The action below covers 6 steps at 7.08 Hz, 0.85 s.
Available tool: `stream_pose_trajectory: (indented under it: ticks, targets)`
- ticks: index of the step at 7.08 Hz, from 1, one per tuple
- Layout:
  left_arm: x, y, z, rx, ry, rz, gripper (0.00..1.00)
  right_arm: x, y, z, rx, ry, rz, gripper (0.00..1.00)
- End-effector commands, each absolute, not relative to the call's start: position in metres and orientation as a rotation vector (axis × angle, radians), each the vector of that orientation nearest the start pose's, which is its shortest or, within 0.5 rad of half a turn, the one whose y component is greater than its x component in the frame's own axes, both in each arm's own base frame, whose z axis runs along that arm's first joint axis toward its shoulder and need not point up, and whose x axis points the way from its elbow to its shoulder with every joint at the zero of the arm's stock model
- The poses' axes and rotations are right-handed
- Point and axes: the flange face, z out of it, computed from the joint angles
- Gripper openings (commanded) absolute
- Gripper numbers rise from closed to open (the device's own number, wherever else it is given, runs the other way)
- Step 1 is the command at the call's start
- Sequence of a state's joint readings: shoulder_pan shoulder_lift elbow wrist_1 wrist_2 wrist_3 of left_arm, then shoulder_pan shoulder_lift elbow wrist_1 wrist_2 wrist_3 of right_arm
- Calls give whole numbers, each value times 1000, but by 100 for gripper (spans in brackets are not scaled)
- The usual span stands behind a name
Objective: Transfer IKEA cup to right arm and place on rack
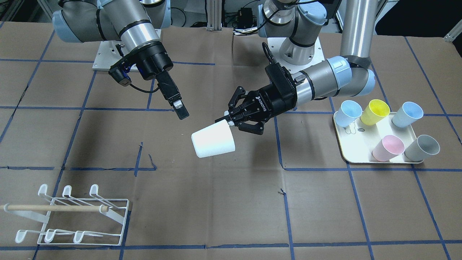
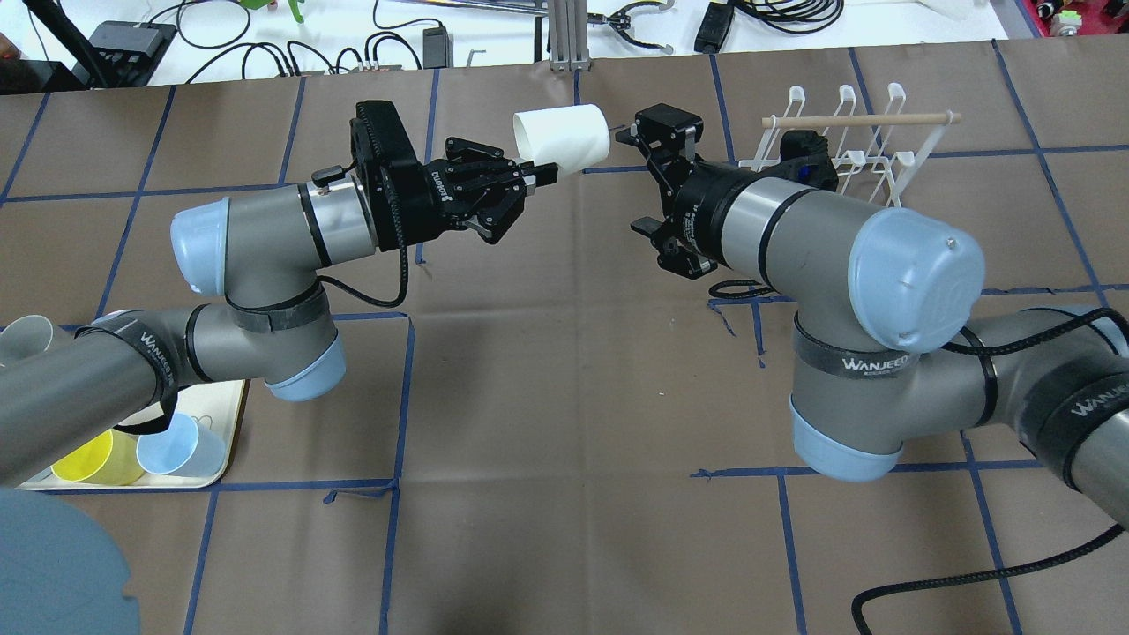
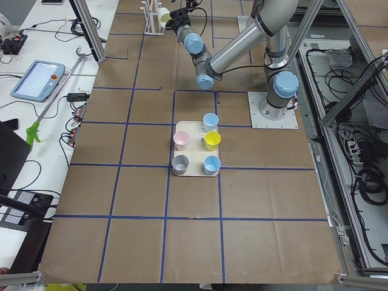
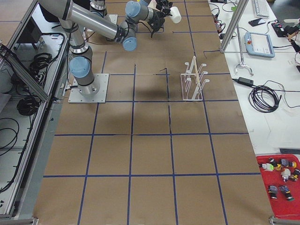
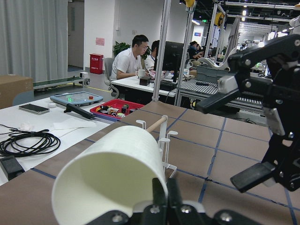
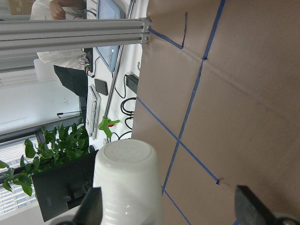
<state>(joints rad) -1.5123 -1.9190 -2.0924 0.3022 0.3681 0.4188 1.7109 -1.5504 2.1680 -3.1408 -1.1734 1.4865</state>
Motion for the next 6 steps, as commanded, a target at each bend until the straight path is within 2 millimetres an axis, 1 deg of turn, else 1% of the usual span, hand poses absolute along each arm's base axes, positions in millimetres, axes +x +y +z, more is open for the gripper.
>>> stream_pose_trajectory:
  ticks: [1,2,3,4,6]
  targets:
    - [-198,-494,327,-1010,-1685,1278,11,250,-456,392,1142,1831,-444,99]
    - [-198,-494,327,-1009,-1686,1277,11,254,-467,389,1137,1837,-439,99]
    - [-198,-494,327,-1009,-1686,1277,11,259,-474,388,1132,1839,-435,99]
    - [-198,-495,326,-1008,-1688,1276,11,264,-476,385,1126,1847,-428,99]
    - [-198,-494,326,-1008,-1686,1276,11,267,-487,383,1125,1847,-425,99]
